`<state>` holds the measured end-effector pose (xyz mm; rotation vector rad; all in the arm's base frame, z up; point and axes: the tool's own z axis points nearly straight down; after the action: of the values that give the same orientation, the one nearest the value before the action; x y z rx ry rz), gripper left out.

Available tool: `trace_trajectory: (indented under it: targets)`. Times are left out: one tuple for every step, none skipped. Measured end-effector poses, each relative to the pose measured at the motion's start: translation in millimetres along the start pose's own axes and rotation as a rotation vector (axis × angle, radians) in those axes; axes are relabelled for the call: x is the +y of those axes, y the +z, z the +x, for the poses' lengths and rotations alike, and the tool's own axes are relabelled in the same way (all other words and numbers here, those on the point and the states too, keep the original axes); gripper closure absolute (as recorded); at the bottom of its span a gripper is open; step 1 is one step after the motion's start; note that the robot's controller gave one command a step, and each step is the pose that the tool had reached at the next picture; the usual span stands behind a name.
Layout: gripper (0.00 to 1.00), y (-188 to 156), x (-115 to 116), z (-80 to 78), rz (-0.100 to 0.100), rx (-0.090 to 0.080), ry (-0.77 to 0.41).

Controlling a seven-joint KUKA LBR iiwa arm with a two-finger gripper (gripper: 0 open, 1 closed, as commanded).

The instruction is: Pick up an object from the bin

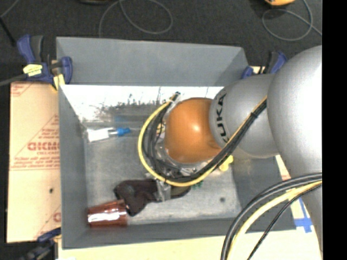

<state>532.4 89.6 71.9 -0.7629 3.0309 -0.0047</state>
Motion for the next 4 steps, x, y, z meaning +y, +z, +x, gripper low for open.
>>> trace_trajectory:
  targets:
    - [1.0,0,0,0.0,0.0,0.0,0.0]
    - [1.0,-4,0,0.7,0.0,0.001,0.0]
    - [1.0,-17,0,2.3,-0.002,0.008,0.001]
    - [1.0,-40,0,2.0,-0.002,0.007,0.001]
